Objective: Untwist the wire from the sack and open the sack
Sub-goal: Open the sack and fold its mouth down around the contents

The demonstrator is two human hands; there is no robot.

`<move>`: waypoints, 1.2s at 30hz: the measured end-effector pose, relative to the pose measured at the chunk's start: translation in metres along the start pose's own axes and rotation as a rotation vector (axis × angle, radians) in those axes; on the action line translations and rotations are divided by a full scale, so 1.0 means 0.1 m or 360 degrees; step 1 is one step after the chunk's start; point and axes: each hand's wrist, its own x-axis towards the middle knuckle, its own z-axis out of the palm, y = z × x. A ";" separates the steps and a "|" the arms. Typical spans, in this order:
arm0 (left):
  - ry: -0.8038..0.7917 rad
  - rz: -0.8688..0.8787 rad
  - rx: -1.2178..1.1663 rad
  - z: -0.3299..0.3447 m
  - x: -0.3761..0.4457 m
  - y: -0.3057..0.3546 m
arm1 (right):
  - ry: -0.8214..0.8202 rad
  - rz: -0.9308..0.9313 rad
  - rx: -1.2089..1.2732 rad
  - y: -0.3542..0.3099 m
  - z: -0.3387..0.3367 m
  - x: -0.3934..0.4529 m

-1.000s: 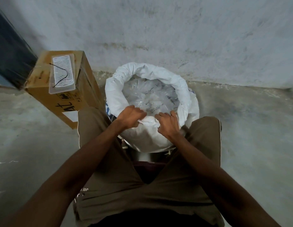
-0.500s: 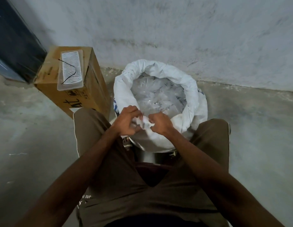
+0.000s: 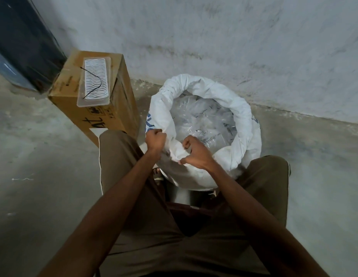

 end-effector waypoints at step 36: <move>-0.0341 -0.0572 -0.0499 -0.36 0.50 0.27 | -0.0065 0.0200 0.0068 -0.73 0.51 0.66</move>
